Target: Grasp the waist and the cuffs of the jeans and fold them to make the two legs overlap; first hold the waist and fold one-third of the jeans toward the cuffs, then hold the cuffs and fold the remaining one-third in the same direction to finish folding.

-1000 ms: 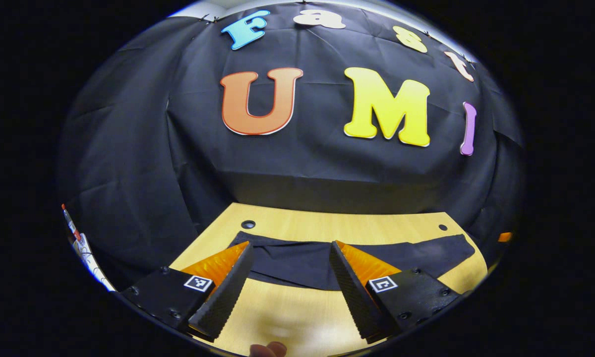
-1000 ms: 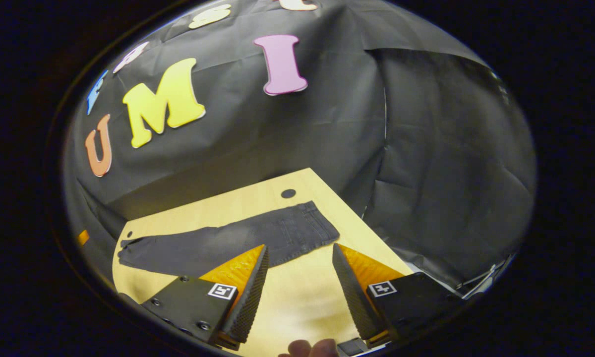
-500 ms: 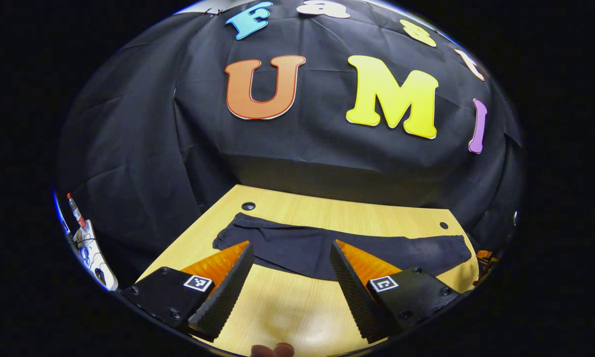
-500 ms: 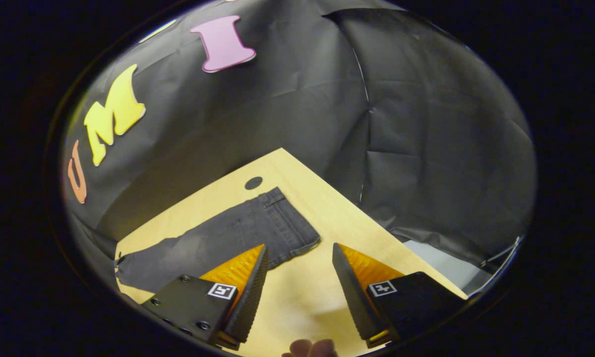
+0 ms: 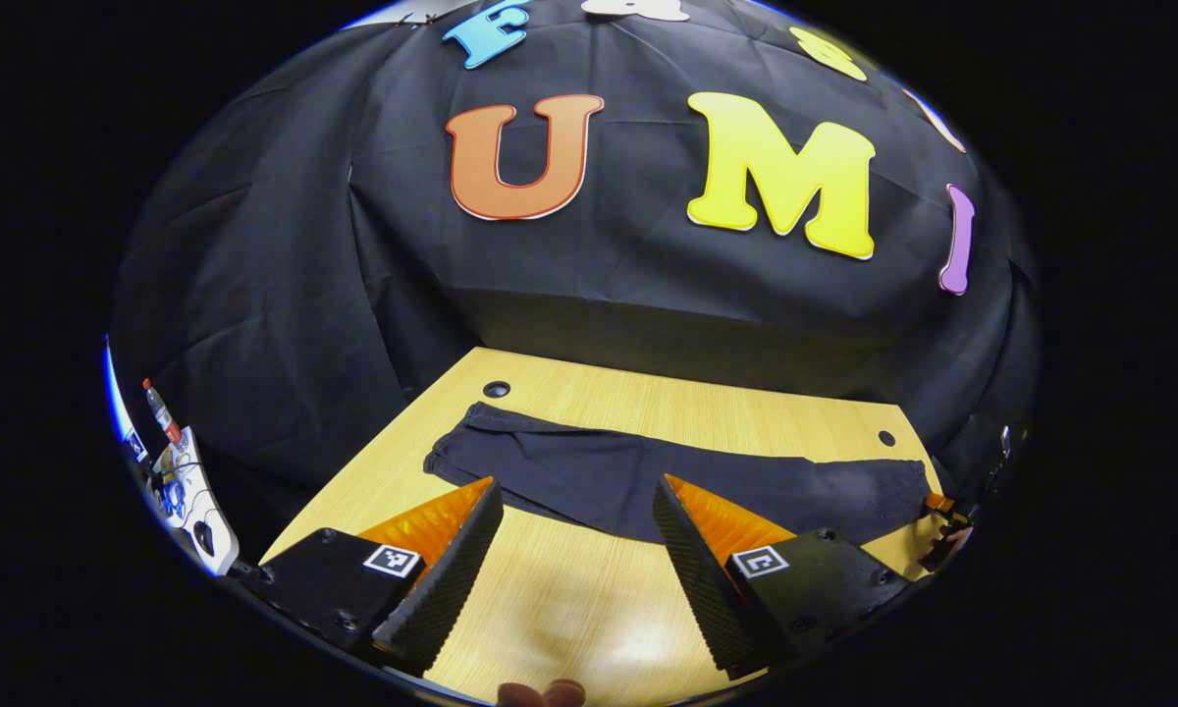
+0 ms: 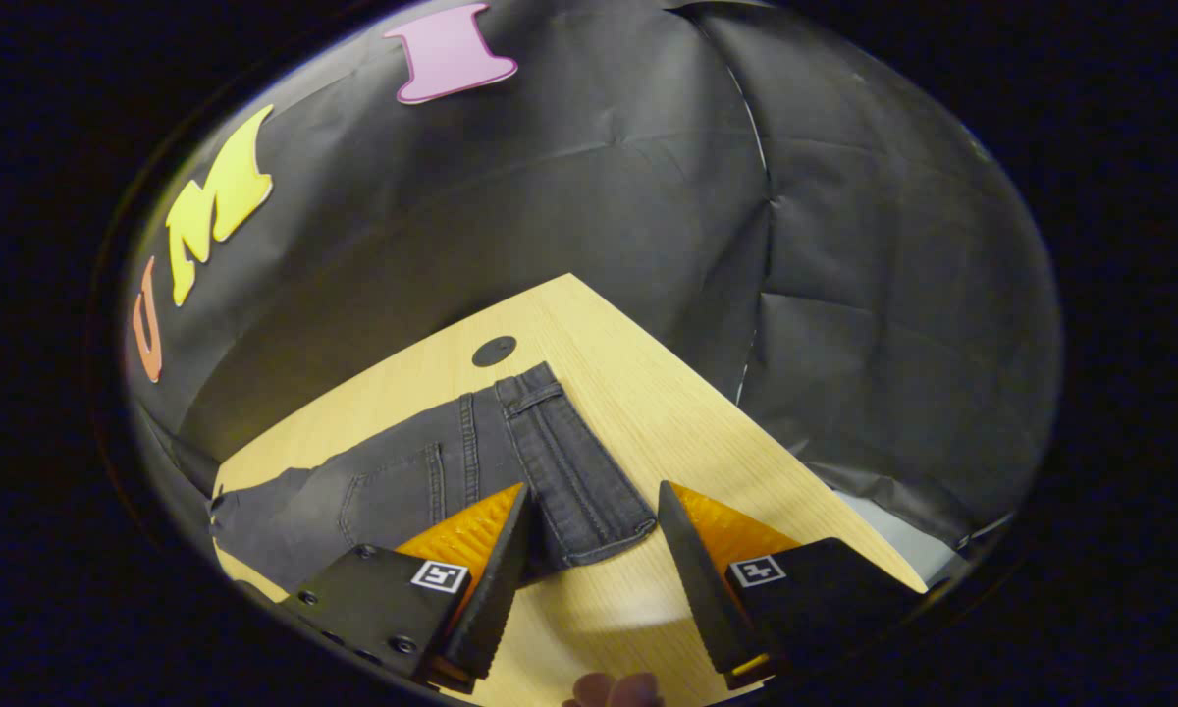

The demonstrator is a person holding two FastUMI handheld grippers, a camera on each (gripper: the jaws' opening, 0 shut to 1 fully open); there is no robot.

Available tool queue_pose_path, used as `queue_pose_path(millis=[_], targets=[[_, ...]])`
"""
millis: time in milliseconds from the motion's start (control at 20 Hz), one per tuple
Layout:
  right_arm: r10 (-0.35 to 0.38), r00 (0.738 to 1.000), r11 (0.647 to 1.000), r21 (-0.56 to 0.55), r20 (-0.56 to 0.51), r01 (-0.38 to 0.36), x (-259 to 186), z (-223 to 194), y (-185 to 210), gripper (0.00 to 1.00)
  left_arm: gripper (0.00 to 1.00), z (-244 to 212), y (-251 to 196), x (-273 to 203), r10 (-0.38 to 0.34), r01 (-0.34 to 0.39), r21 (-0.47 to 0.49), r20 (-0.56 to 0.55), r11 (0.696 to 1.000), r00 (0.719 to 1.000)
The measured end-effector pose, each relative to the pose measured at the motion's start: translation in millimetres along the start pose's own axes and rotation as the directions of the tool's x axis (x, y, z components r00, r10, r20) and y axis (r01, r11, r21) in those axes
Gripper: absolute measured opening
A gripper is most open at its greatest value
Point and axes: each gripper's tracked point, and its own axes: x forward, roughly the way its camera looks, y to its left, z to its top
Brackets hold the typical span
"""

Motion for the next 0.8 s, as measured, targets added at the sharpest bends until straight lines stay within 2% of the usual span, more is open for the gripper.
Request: queue_pose_path(millis=[300, 350, 400, 450, 550, 600, 700, 800], targets=[[0.064, 0.998, 0.994, -0.090, -0.012, -0.065, 8.2, -2.3, 5.0, 0.81, 0.99, -12.9, 0.3, 3.3, -0.008, 0.007, -0.039, -0.035, 0.999, 0.999], [0.060, 0.998, 0.991, -0.119, -0.015, -0.062, 8.4, -2.9, 3.8, 0.74, 0.99, -15.5, 0.7, 4.4, -0.008, 0.005, -0.050, -0.045, 0.999, 0.999], [0.062, 0.998, 0.989, -0.132, -0.013, -0.063, 12.1, -3.9, 4.2, 0.79, 0.99, -16.2, 0.8, 5.4, -0.009, 0.006, -0.063, -0.050, 0.998, 0.999], [0.083, 0.996, 0.990, -0.114, -0.028, -0.086, 11.7, -7.3, 10.1, 0.74, 0.99, -18.1, 0.9, 6.3, -0.011, 0.007, -0.074, -0.056, 0.997, 0.998], [0.082, 0.996, 0.992, -0.098, -0.040, -0.085, 9.4, -7.9, 16.0, 0.50, 0.99, -18.8, 3.6, 7.1, -0.011, 0.006, -0.087, -0.058, 0.996, 0.998], [0.084, 0.995, 0.991, -0.097, -0.052, -0.089, 11.4, -10.4, 17.3, 0.49, 0.99, -18.7, 5.0, 7.5, -0.012, 0.007, -0.089, -0.057, 0.996, 0.998], [0.074, 0.995, 0.992, -0.093, -0.067, -0.080, 7.0, -9.9, 18.7, 0.31, 0.99, -15.7, 8.2, 6.5, -0.010, 0.006, -0.095, -0.049, 0.995, 0.999], [0.053, 0.995, 0.998, -0.041, -0.084, -0.057, 8.1, -7.3, 21.6, 0.14, 0.99, -15.2, 15.3, 6.1, -0.008, 0.003, -0.111, -0.044, 0.994, 0.999]])
